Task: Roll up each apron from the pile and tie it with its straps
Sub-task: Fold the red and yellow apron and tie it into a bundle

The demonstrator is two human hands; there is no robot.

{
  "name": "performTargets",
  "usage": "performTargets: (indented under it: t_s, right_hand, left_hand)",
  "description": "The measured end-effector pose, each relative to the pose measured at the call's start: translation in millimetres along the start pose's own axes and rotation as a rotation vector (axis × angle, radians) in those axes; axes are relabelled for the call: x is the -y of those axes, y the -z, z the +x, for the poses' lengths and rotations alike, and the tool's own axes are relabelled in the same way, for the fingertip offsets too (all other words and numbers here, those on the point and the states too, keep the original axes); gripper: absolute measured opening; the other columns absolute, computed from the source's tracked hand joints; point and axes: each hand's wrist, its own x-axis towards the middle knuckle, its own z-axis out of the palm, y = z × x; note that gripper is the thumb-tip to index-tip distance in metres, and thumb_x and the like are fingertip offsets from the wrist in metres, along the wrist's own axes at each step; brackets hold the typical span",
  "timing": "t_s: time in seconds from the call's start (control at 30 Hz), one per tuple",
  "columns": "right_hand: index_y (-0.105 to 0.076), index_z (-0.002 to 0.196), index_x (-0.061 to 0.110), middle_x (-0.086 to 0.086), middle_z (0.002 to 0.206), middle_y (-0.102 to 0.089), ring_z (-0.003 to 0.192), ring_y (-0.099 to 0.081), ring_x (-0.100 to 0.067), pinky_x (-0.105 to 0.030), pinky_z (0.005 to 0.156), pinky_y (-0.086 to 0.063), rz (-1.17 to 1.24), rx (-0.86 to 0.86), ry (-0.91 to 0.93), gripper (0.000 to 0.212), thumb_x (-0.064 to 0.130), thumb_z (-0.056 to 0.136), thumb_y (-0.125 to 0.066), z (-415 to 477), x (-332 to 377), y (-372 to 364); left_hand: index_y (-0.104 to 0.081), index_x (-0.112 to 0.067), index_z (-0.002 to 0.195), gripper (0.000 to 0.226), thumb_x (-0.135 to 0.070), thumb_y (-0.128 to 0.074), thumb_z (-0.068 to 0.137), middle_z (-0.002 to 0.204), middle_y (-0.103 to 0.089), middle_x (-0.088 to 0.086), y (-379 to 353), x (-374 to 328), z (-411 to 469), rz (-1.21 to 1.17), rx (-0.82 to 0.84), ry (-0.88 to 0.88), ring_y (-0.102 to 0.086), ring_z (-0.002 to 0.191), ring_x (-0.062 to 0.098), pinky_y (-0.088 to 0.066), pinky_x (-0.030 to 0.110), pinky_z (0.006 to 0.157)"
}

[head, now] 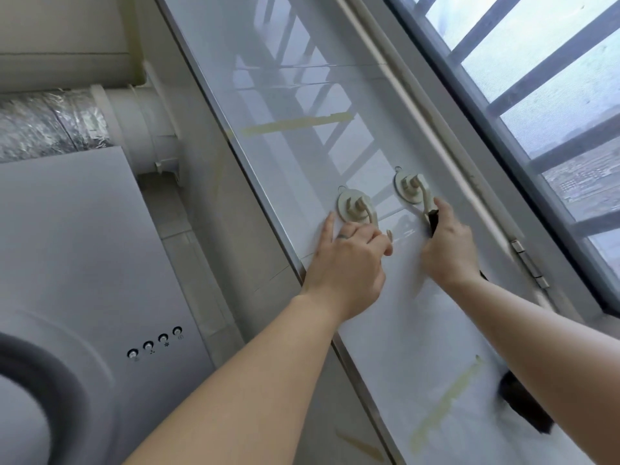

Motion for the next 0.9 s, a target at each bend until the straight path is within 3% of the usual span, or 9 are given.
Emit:
performTargets:
  t_s: [0.1, 0.2, 0.33, 0.47, 0.6, 0.7, 0.77, 0.9]
  right_hand:
    - [-0.010, 0.152, 0.019, -0.013, 0.153, -0.025, 0.133, -0.029, -0.036, -0.040, 0.106, -0.029, -0.122, 0.072, 0.001, 0.077, -0.004, 0.085, -0.039, -13.8, -3.4, -6.0]
    - [-0.022, 0.151, 0.018, -0.013, 0.158, -0.012, 0.142, -0.016, -0.031, -0.041, 0.113, -0.020, -0.169, 0.082, -0.018, 0.067, 0.000, 0.088, -0.039, -28.3, 0.6, -4.9]
    - [-0.057, 0.125, 0.016, -0.004, 0.143, -0.043, 0.131, -0.034, -0.022, -0.040, 0.108, -0.031, 0.016, -0.145, 0.096, 0.040, 0.004, 0.091, -0.039, -47.2, 26.7, 8.9]
    - [-0.065, 0.098, 0.019, 0.008, 0.103, -0.056, 0.102, -0.053, -0.018, -0.038, 0.091, -0.045, 0.151, -0.235, 0.231, 0.025, 0.007, 0.090, -0.045, -89.8, 77.9, 18.2]
    - [-0.063, 0.080, 0.028, 0.015, 0.075, -0.061, 0.065, -0.055, -0.006, -0.029, 0.066, -0.047, 0.216, -0.020, 0.279, 0.021, 0.012, 0.083, -0.050, -164.7, 122.5, 7.8]
    - [-0.063, 0.073, 0.028, 0.011, 0.061, -0.058, 0.053, -0.051, -0.004, -0.018, 0.054, -0.041, 0.235, 0.172, 0.262, 0.022, 0.010, 0.081, -0.053, -239.6, 147.3, -11.7]
    - [-0.066, 0.075, 0.021, 0.008, 0.054, -0.053, 0.047, -0.048, -0.003, -0.010, 0.045, -0.032, 0.298, 0.245, 0.242, 0.021, 0.006, 0.081, -0.053, -270.8, 150.3, -10.7]
    - [-0.067, 0.075, 0.014, 0.011, 0.050, -0.052, 0.044, -0.045, -0.002, -0.009, 0.044, -0.031, 0.345, 0.527, 0.196, 0.021, -0.001, 0.081, -0.053, -379.0, 162.3, -42.2]
  left_hand:
    - [-0.059, -0.023, 0.118, 0.029, -0.021, -0.051, 0.090, 0.125, -0.056, -0.003, 8.4, 4.1, -7.4, 0.014, -0.005, 0.016, -0.046, 0.120, 0.019, -0.003, 0.046, 0.118]
    - [-0.063, -0.021, 0.112, 0.025, -0.019, -0.055, 0.088, 0.118, -0.059, -0.003, 15.3, 7.6, -19.0, -0.009, -0.044, 0.040, -0.051, 0.114, 0.020, -0.006, 0.048, 0.118]
    - [-0.064, -0.023, 0.109, 0.023, -0.018, -0.057, 0.088, 0.114, -0.060, -0.005, 23.0, 11.8, -40.9, -0.080, -0.105, 0.086, -0.054, 0.107, 0.018, -0.006, 0.046, 0.117]
    - [-0.062, -0.026, 0.108, 0.021, -0.021, -0.053, 0.090, 0.115, -0.059, -0.009, 38.1, 22.5, -81.9, -0.202, -0.151, 0.184, -0.051, 0.111, 0.013, 0.000, 0.039, 0.117]
    - [-0.063, -0.025, 0.105, 0.018, -0.019, -0.053, 0.091, 0.111, -0.062, -0.008, 56.4, 35.1, -144.4, -0.344, -0.191, 0.323, -0.056, 0.107, 0.016, -0.014, 0.038, 0.114]
    - [-0.064, -0.023, 0.099, 0.016, -0.017, -0.054, 0.089, 0.097, -0.066, -0.008, 69.6, 46.9, -216.5, -0.430, -0.228, 0.421, -0.060, 0.094, 0.014, -0.034, 0.041, 0.107]
    - [-0.064, -0.021, 0.097, 0.016, -0.019, -0.052, 0.087, 0.092, -0.067, -0.009, 73.4, 46.1, -248.8, -0.502, -0.259, 0.470, -0.061, 0.088, 0.013, -0.046, 0.044, 0.093]
    - [-0.064, -0.021, 0.098, 0.015, -0.021, -0.053, 0.088, 0.091, -0.067, -0.011, 83.7, 45.8, -378.5, -0.529, -0.195, 0.585, -0.062, 0.084, 0.015, -0.051, 0.037, 0.078]
